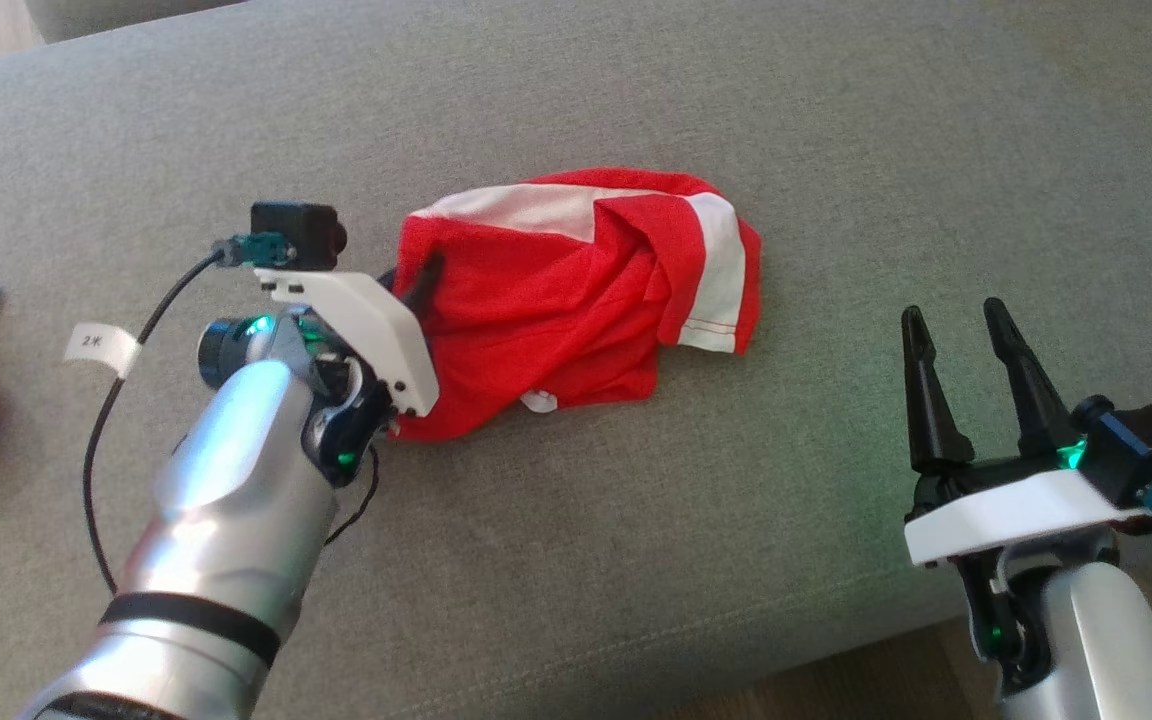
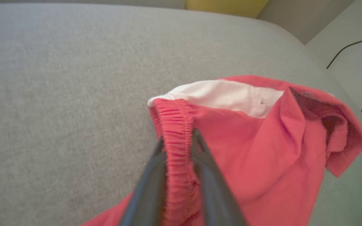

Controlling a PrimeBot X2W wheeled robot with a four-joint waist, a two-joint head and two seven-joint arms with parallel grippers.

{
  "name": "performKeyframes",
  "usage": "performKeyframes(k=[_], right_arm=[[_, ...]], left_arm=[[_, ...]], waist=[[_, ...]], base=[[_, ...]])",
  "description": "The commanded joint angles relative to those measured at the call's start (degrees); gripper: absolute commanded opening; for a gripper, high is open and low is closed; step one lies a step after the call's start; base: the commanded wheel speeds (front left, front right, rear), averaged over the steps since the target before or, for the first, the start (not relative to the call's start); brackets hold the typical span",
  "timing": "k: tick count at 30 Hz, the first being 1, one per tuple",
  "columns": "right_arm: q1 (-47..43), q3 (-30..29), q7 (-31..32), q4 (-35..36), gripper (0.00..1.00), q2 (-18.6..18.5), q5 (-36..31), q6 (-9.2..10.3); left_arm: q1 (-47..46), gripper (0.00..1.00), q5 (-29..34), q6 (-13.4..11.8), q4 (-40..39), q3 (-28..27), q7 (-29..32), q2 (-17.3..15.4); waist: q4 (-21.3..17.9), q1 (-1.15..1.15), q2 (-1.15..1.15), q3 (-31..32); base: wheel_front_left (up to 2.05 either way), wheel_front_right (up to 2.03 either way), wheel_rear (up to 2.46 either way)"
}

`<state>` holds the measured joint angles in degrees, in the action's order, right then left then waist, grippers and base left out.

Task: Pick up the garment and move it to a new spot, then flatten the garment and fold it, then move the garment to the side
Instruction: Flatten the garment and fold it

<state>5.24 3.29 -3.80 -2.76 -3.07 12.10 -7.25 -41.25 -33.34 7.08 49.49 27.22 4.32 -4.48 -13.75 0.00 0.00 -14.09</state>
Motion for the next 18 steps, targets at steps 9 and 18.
performKeyframes(k=[9, 18], right_arm=[[1.65, 0.19, -0.04, 2.32, 1.00, 0.05, 0.15, -0.24], [1.04, -0.58, 1.19, 3.28, 1.00, 0.11, 0.37, -0.24]], left_arm=[[-5.24, 0.00, 2.58, 0.37, -6.78, 2.90, -10.22, -1.02], [7.06, 0.00, 5.63, -0.98, -23.87, 7.64, -13.70, -4.68]], waist=[[2.78, 0.00, 0.00, 0.10], [6.91, 0.00, 0.00, 0.42]], base=[[0.00, 0.00, 0.00], [0.00, 0.00, 0.00]])
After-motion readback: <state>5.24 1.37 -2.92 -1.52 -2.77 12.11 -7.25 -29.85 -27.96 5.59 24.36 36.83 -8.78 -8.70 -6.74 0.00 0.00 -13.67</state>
